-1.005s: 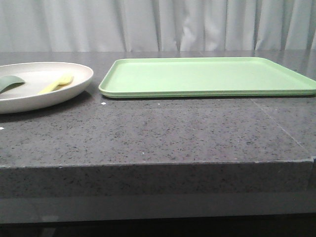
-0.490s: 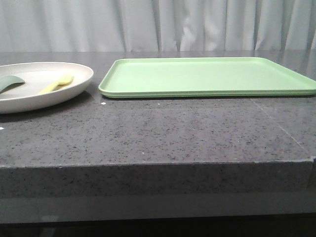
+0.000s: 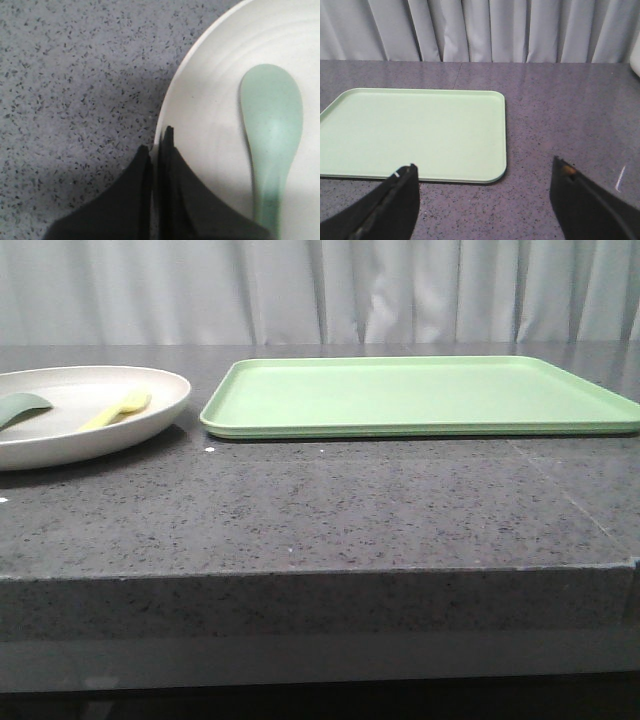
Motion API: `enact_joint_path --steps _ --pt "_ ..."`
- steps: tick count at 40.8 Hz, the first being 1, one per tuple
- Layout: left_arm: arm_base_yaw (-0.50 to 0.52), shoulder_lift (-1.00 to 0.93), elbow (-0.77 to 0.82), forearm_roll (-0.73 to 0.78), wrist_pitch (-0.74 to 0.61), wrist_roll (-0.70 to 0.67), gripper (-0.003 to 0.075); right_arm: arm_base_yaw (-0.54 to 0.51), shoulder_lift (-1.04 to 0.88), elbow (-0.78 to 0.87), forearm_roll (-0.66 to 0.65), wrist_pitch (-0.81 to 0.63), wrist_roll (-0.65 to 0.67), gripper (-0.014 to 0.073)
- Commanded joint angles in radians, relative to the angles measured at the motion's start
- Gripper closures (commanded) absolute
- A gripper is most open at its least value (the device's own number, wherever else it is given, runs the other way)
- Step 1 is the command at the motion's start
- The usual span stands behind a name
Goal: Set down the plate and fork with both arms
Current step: 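Grip the cream plate rim with the left gripper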
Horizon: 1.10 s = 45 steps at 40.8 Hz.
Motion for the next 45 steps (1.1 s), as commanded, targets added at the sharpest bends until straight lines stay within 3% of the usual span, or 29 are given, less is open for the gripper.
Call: enact_joint_path --steps 1,18,38,45 --pt "0.020 -0.042 -0.033 -0.033 -0.041 0.000 0.0738 -0.005 0.013 -0.036 0.005 -0.075 -0.010 0.0029" --pt "0.087 -0.045 -0.033 -0.129 -0.017 0.014 0.0738 -0.005 0.013 -0.036 0.005 -0.075 -0.010 0.0029" --pt "0.208 -0.045 -0.033 -0.525 0.062 0.306 0.0738 -0.005 0.013 -0.036 0.005 -0.075 -0.010 0.0029" --pt "0.233 -0.045 -0.033 -0.576 0.074 0.340 0.0738 -0.005 0.013 -0.036 0.005 -0.075 -0.010 0.0029"
